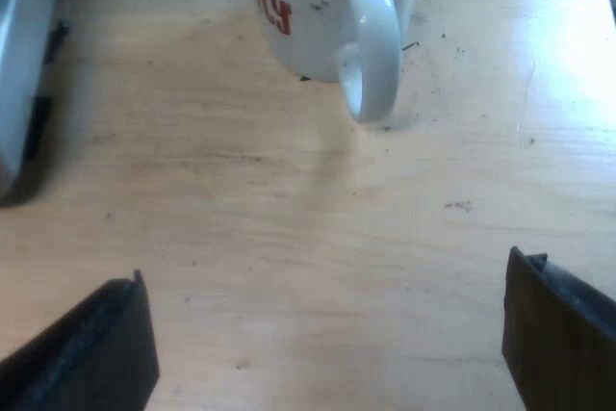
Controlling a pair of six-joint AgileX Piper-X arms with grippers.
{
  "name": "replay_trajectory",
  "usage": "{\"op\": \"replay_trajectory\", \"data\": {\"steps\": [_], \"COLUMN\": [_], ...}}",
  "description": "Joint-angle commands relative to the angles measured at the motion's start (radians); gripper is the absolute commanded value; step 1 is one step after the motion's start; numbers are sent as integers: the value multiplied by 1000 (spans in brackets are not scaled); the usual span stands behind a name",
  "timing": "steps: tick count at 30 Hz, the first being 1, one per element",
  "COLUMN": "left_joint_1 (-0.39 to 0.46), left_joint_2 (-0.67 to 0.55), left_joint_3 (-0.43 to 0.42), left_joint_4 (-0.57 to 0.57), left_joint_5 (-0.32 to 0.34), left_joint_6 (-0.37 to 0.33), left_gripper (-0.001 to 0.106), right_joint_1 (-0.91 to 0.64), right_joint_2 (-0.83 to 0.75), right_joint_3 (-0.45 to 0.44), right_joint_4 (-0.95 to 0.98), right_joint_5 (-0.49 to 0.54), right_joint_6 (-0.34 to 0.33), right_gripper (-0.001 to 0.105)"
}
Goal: Place mug into machine
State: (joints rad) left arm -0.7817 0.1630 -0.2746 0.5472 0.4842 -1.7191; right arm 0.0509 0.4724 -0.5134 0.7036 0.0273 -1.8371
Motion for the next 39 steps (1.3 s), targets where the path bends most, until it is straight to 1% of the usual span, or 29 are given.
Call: {"op": "replay_trajectory", "data": {"steps": [1,3,6,9,13,15,16,17,19,21,24,26,29,33,37,38,39], "left_joint_1": [-4,-4,-4,-4,-4,-4,-4,-4,-4,-4,-4,-4,-4,-4,-4,-4,-4], "left_joint_2": [16,27,58,81,115,120,131,140,157,163,172,180,189,194,194,194,194], "left_joint_3": [10,10,10,10,10,10,10,10,10,10,10,10,10,10,10,10,10], "left_joint_4": [-21,-21,-29,-29,-29,-29,-29,-29,-29,-29,-29,-29,-29,-29,-29,-29,-29], "left_joint_5": [8,8,8,8,8,8,8,8,8,8,8,8,8,8,8,8,8], "left_joint_6": [-11,-11,-11,-11,-11,-11,-11,-13,-55,-57,-57,-57,-57,-57,-57,-57,-57], "left_gripper": [95,95,95,95,95,95,95,95,95,95,95,95,95,95,95,95,95], "right_joint_1": [0,0,0,0,-2,-2,-2,-2,-2,-2,-2,-2,-2,-2,-2,-2,-2], "right_joint_2": [-1,-1,1,25,81,110,150,176,268,335,462,496,642,723,751,796,948], "right_joint_3": [67,119,232,305,359,373,383,385,385,385,385,385,381,363,354,330,229], "right_joint_4": [-133,-217,-398,-531,-685,-750,-816,-839,-922,-997,-1140,-1176,-1325,-1372,-1393,-1425,-1455], "right_joint_5": [18,22,22,45,103,110,109,109,109,106,103,103,103,103,103,99,91], "right_joint_6": [1,1,1,1,-2,-5,-7,-7,-7,-7,-7,-7,-7,-7,-7,-7,-7], "right_gripper": [76,76,76,76,76,75,75,73,67,65,65,65,65,65,65,65,65]}}
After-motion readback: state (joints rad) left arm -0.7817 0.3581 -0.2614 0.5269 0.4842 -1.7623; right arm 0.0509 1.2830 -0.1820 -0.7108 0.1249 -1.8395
